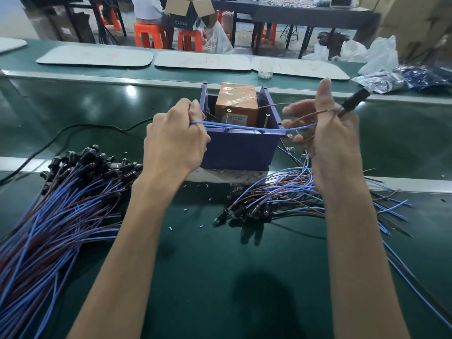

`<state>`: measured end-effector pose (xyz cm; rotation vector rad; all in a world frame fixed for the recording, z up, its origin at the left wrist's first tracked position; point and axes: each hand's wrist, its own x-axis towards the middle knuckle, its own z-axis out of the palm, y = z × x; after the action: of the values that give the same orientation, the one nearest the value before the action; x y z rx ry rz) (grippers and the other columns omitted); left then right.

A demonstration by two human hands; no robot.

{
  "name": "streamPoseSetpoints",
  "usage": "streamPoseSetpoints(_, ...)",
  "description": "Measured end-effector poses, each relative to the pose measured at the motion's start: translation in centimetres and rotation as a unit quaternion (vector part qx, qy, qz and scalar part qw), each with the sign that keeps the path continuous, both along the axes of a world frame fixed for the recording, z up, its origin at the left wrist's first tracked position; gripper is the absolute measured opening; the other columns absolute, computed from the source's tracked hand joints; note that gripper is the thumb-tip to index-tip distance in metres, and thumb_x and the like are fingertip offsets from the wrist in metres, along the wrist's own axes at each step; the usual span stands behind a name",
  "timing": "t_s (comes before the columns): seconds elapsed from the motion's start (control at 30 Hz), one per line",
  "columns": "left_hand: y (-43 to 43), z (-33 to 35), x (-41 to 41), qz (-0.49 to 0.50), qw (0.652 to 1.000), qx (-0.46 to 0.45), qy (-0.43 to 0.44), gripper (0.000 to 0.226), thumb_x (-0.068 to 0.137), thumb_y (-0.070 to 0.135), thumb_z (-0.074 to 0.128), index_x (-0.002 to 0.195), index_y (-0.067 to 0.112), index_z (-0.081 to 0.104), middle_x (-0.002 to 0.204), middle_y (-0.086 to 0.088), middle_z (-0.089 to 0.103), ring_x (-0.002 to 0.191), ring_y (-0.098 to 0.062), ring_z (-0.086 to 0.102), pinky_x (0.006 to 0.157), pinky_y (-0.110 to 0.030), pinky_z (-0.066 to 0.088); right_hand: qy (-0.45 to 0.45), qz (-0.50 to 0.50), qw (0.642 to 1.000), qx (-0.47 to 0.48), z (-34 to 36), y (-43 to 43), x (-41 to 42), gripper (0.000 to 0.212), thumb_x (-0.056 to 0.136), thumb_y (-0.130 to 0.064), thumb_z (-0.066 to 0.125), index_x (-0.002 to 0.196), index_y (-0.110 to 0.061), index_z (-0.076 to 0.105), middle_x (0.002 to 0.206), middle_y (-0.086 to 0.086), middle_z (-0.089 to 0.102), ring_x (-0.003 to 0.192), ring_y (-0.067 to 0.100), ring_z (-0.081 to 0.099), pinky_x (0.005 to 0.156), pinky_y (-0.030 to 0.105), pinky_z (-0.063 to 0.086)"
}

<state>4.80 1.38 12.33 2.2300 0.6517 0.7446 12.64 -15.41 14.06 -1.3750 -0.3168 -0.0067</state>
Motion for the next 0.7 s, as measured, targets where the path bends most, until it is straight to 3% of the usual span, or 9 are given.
streamPoseSetpoints(0.07,0.1,0.1,0.0,0.002,1.000,0.012,0.007,0.034,0.083,0.030,0.027,0.096,0.019,0.057,0.089,-0.007,0.071,0.086,-0.037,0.065,0.085,-0.044,0.050,-0.005,-0.023,0.999,0.022,0.0,-0.3,0.2,0.045,0.103,-0.035,0.039,0.073,-0.011,0.062,0.056,-0.003,0.065,0.049,0.009,0.060,0.044,0.017,0.044)
streamPoseSetpoints(0.2,-0.4,0.2,-0.2,-0.034,0.998,0.034,-0.036,0.038,0.081,0.011,0.032,0.110,0.014,0.055,0.093,-0.003,0.070,0.090,-0.029,0.068,0.090,-0.043,0.049,0.038,-0.018,0.995,0.086,0.1,-0.5,0.8,0.036,0.105,-0.031,0.034,0.110,-0.006,0.059,0.063,0.003,0.069,0.051,0.013,0.061,0.050,0.020,0.048)
streamPoseSetpoints(0.3,-0.5,0.5,-0.3,-0.094,0.992,-0.016,-0.077,0.042,0.076,0.014,0.025,0.106,0.021,0.052,0.091,0.008,0.066,0.079,-0.014,0.068,0.087,-0.040,0.053,0.044,-0.024,0.996,0.075,-0.1,-0.6,0.9,0.038,0.103,-0.030,0.038,0.092,-0.007,0.065,0.074,0.003,0.071,0.062,0.012,0.067,0.053,0.019,0.049)
streamPoseSetpoints(0.4,-0.4,0.5,-0.2,-0.144,0.983,-0.037,-0.106,0.046,0.077,-0.001,0.026,0.106,0.023,0.052,0.092,0.012,0.061,0.072,-0.007,0.062,0.084,-0.033,0.053,0.023,-0.066,0.995,0.067,-0.3,-0.9,0.9,0.039,0.102,-0.028,0.043,0.069,-0.014,0.059,0.058,-0.005,0.064,0.054,0.009,0.061,0.051,0.021,0.045)
streamPoseSetpoints(0.5,-0.4,0.3,-0.1,-0.139,0.986,0.014,-0.095,0.052,0.078,-0.010,0.031,0.114,0.016,0.058,0.094,0.003,0.053,0.078,-0.005,0.050,0.082,-0.026,0.046,0.029,-0.052,0.994,0.095,-0.3,-1.0,1.1,0.034,0.103,-0.028,0.037,0.080,-0.013,0.058,0.054,-0.004,0.061,0.050,0.011,0.057,0.051,0.022,0.043)
streamPoseSetpoints(0.6,-0.2,0.0,0.2,-0.102,0.991,0.045,-0.080,0.040,0.088,-0.006,0.038,0.114,0.012,0.062,0.095,0.002,0.053,0.078,-0.008,0.048,0.080,-0.024,0.041,0.063,0.008,0.990,0.126,-0.2,-1.1,1.5,0.033,0.104,-0.028,0.033,0.095,-0.010,0.059,0.074,0.005,0.070,0.063,0.014,0.066,0.055,0.020,0.048)
streamPoseSetpoints(0.7,0.3,-0.1,0.2,-0.076,0.992,0.047,-0.085,0.029,0.099,0.008,0.039,0.107,0.013,0.066,0.083,0.009,0.057,0.073,-0.006,0.053,0.078,-0.026,0.044,0.067,0.013,0.990,0.127,-0.2,-1.0,1.5,0.036,0.104,-0.024,0.036,0.090,-0.004,0.063,0.077,0.007,0.071,0.067,0.012,0.068,0.059,0.018,0.051)
